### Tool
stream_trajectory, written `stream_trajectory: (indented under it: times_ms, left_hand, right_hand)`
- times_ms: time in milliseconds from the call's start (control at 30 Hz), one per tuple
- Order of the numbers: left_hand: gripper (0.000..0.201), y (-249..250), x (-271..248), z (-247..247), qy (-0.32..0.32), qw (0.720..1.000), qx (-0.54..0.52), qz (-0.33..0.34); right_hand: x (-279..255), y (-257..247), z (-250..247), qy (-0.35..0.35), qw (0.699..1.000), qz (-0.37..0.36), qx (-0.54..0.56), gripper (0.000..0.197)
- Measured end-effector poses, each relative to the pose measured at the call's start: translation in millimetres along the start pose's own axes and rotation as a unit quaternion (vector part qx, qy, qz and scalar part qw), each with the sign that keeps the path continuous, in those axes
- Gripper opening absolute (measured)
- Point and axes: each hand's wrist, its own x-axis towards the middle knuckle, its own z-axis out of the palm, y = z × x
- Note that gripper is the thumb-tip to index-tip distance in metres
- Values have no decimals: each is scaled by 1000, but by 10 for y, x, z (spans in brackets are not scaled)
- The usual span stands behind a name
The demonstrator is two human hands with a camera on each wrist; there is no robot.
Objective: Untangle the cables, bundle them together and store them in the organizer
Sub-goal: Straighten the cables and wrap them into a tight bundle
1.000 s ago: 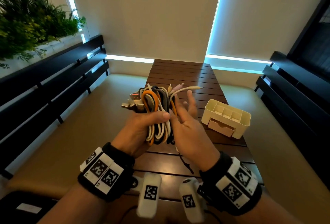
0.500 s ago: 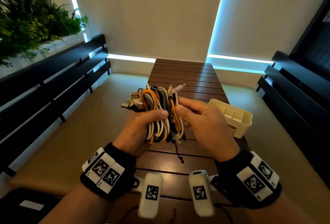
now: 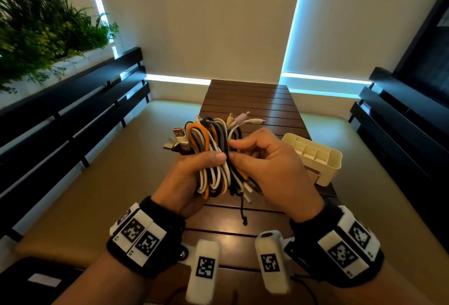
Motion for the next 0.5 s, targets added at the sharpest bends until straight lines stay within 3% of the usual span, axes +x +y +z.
stream_trajectory:
  times_ms: [200, 367, 500]
  left_hand:
    - [63, -41, -4, -21, 43, 999, 31, -10]
    - [65, -76, 2, -28, 83, 995, 56, -28]
    - [62, -130, 27, -27, 110, 993, 27, -32]
  right_hand:
    - [81, -46, -82, -49, 996, 59, -36, 18]
    - [103, -49, -44, -37, 992, 82, -90, 37]
    - [128, 6, 4, -65, 990, 112, -48, 29]
